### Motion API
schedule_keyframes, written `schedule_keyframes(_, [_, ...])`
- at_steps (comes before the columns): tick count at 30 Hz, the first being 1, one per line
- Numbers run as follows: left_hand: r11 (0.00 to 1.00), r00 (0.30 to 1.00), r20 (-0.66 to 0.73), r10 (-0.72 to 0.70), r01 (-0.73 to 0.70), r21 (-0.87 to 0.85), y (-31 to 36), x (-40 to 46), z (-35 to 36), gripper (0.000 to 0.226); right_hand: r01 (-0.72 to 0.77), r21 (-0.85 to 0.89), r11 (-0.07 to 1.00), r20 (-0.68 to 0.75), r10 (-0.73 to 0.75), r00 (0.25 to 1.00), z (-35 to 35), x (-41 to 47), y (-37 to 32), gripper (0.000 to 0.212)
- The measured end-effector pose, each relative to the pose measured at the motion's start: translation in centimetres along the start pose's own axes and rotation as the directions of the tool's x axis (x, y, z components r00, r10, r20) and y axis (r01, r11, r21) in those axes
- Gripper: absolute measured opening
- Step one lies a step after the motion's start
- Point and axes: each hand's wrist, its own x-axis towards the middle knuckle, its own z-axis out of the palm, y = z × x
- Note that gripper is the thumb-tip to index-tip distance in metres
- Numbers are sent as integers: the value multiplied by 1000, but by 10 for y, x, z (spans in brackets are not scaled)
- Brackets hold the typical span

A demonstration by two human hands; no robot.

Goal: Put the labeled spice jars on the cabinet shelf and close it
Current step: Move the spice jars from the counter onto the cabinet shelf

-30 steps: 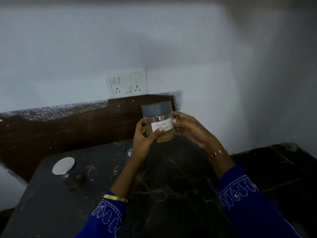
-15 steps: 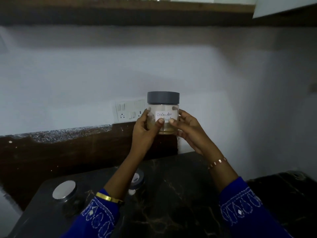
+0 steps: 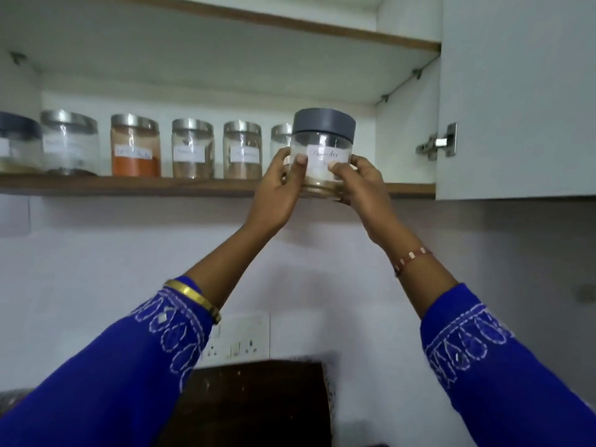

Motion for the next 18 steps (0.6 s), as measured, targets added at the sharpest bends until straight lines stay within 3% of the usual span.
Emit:
schedule_keyframes(2, [997,999,35,3,-5,72,8,26,6,71,4,3,1000,-32,-4,999,-6,25,-9,37])
schedule_keyframes(4, [984,998,55,39,-48,169,11,46,11,47,5,12,1000,-42,-5,999,-11,45,-11,38])
schedule_keyframes(6, [963,994,81,75,-93,252,14,59,19,39,24,-50,998,-43,-26,999,-15,62,-6,43])
schedule_keyframes(18, [917,978,109,-175,121,381,-25,102,39,46,-3,-304,953,-27,-5,1000,-19,115,45,48])
